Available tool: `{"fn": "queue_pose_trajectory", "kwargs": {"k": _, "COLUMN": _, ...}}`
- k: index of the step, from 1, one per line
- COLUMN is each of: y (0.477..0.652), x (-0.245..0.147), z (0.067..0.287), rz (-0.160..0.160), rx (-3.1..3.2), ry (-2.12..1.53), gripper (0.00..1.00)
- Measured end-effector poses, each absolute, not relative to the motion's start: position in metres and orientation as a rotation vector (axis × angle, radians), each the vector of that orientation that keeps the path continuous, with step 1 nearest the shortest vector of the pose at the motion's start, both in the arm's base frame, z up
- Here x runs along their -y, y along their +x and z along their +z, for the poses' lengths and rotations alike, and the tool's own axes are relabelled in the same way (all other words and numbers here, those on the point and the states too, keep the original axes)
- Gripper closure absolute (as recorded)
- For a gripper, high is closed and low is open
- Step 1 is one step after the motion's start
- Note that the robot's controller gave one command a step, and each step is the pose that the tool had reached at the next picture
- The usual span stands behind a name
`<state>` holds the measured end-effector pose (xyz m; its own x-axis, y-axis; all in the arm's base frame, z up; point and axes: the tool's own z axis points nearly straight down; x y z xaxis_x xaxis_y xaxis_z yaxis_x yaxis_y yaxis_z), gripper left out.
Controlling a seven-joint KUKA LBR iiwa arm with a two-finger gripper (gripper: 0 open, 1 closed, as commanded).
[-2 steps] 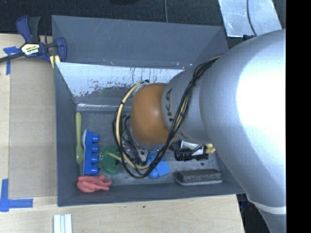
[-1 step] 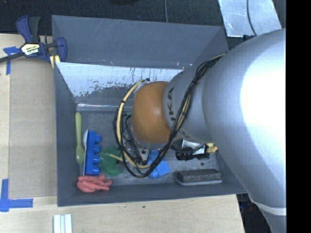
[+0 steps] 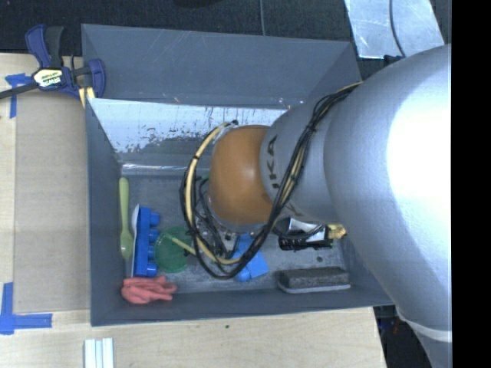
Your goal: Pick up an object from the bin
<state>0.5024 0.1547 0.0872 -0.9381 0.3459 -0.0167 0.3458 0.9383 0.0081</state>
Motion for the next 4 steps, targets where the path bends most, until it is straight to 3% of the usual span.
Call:
{"fn": "queue_pose_trajectory", "kwargs": {"k": 2, "y": 0.502, "x": -0.154, "z": 0.116, "rz": 0.007, "rx": -3.075, "ry": 0.548, "gripper": 1.00}}
{"fn": "queue_pose_trajectory", "kwargs": {"k": 3, "y": 0.500, "x": -0.153, "z": 0.141, "rz": -0.001, "rx": -3.084, "ry": 0.548, "gripper": 1.00}}
{"fn": "queue_pose_trajectory", "kwargs": {"k": 4, "y": 0.502, "x": -0.154, "z": 0.179, "rz": 0.005, "rx": -3.078, "ry": 0.547, "gripper": 1.00}}
